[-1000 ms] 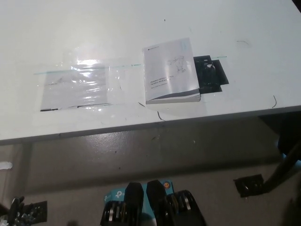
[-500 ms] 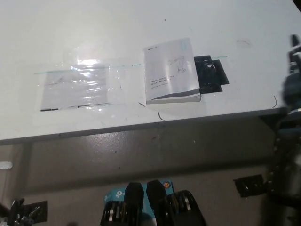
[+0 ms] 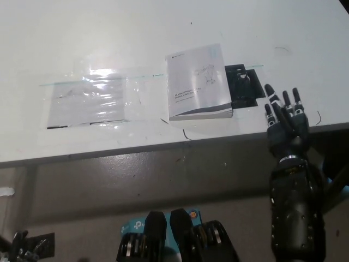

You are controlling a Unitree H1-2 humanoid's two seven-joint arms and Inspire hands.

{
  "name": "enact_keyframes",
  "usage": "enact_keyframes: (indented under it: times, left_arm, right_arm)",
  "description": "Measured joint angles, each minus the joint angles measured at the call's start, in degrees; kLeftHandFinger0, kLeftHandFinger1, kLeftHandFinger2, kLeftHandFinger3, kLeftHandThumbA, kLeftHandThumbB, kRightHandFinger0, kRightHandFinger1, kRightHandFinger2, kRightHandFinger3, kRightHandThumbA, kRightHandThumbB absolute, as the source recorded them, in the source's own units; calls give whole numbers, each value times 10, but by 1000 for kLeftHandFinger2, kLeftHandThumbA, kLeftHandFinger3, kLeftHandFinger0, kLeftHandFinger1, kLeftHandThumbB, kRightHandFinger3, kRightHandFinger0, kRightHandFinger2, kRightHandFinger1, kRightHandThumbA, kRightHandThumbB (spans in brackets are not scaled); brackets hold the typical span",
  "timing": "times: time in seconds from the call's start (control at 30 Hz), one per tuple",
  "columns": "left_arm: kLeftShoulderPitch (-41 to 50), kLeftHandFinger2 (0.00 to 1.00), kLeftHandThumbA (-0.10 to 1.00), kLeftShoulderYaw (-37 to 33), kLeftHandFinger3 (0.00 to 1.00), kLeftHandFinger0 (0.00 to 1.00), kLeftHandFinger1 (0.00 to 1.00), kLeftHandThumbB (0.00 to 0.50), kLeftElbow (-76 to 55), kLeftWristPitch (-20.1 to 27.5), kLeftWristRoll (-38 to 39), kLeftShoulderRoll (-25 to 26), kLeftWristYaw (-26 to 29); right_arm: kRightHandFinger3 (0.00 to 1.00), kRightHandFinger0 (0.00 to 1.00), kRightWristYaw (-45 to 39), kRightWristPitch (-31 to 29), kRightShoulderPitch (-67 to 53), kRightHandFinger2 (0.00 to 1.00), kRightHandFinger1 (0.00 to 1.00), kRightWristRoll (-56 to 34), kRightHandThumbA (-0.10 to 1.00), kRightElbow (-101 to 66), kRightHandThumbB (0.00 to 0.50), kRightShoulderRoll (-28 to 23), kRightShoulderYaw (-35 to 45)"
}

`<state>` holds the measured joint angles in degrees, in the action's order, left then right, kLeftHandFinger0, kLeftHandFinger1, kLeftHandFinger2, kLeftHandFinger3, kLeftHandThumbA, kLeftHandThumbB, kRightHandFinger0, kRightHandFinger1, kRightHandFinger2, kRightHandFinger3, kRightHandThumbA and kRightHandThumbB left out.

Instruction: The robot uses its right hand to slide under the cover of the book kept in the middle of the desk and open it

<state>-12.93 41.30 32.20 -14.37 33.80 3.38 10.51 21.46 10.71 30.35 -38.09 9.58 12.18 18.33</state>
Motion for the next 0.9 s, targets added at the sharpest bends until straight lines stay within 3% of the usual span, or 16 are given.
enact_keyframes:
  times: [0.07,0.27,0.43,0.6,0.7,0.9]
  left_arm:
    - [0,895,531,-1,915,868,837,218,0,0,0,0,1]
    - [2,892,520,-5,917,819,812,260,0,0,0,0,1]
    - [7,888,530,-6,911,823,815,254,0,0,0,0,1]
    - [8,925,523,-6,943,890,857,261,0,0,0,0,1]
    - [9,940,535,-7,935,871,874,267,0,0,0,0,1]
    - [14,927,523,-8,927,832,859,272,0,0,0,1,1]
  right_arm:
    - [1000,982,0,0,2,1000,1000,0,1000,6,0,1,0]
    - [1000,993,-1,0,8,1000,1000,3,1000,19,7,3,-2]
    - [1000,996,-5,0,15,1000,1000,5,1000,30,31,5,-10]
    - [1000,980,-8,0,30,1000,1000,10,1000,42,21,5,-19]
    - [1000,977,-12,0,39,1000,1000,12,1000,46,1,7,-25]
    - [1000,955,-18,0,62,1000,1000,17,1000,73,6,10,-32]
